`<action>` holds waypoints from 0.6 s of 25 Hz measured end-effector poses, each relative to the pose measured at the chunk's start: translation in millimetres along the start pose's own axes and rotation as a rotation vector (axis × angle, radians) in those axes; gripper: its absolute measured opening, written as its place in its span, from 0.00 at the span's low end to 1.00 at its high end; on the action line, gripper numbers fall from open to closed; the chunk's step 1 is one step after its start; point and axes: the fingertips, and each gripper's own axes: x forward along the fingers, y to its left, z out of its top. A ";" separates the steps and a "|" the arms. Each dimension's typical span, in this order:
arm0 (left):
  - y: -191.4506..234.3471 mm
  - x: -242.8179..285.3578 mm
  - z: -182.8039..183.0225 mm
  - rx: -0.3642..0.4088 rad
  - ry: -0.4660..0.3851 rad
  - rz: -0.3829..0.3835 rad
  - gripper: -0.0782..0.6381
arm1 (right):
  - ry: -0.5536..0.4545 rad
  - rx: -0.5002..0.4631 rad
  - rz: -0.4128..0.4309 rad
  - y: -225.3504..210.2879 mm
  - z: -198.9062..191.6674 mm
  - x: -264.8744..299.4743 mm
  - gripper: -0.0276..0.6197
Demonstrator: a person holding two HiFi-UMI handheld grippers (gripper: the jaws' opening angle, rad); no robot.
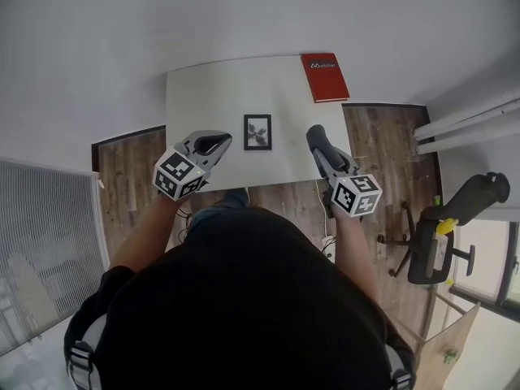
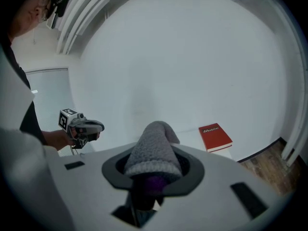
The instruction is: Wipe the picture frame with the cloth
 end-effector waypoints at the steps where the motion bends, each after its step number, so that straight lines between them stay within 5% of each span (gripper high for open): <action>1: 1.4 3.1 1.9 -0.003 -0.006 -0.002 0.12 | 0.005 -0.004 -0.003 -3.1 2.0 0.4 0.20; 15: 59.7 25.0 -24.7 -0.108 0.010 0.061 0.12 | 0.071 -0.042 0.036 -22.5 20.6 65.3 0.20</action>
